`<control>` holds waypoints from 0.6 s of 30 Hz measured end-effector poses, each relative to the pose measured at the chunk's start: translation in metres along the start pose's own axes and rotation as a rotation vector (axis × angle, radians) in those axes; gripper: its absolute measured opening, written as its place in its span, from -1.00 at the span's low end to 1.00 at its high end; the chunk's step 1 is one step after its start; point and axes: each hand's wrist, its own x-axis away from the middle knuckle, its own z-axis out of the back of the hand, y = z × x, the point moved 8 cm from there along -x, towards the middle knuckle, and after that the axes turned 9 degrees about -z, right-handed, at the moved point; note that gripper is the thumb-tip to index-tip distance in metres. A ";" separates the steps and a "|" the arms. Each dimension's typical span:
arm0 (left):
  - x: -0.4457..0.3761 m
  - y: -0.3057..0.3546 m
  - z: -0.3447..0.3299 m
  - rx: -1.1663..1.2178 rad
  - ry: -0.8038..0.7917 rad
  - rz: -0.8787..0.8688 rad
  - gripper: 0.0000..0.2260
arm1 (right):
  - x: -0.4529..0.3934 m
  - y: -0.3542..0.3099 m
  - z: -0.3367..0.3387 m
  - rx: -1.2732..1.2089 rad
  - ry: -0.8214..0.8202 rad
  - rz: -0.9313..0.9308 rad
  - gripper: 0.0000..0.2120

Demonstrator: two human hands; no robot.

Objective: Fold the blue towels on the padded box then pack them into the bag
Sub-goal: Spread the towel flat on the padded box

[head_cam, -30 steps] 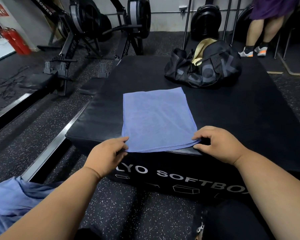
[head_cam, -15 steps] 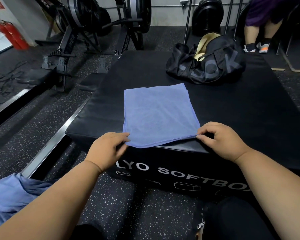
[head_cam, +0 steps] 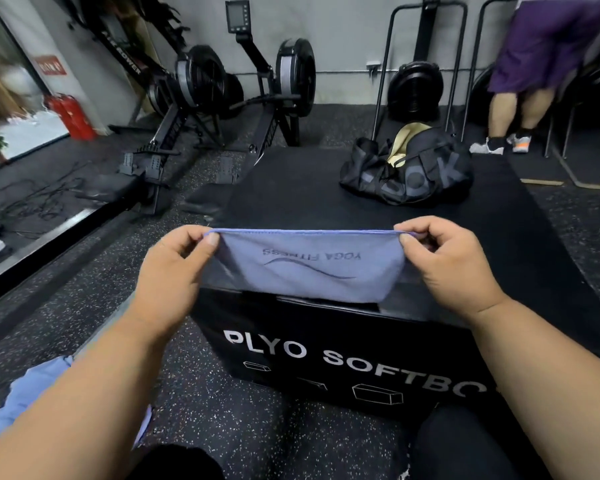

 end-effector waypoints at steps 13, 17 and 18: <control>0.064 0.065 0.081 0.138 0.117 0.212 -0.85 | 0.049 -0.088 -0.023 -0.065 -0.246 -0.067 -0.92; 0.095 0.062 0.087 0.165 0.146 0.340 -0.86 | 0.078 -0.086 -0.044 -0.181 -0.344 -0.163 -0.90; 0.102 0.062 0.090 0.172 0.169 0.354 -0.87 | 0.083 -0.086 -0.046 -0.213 -0.330 -0.183 -0.90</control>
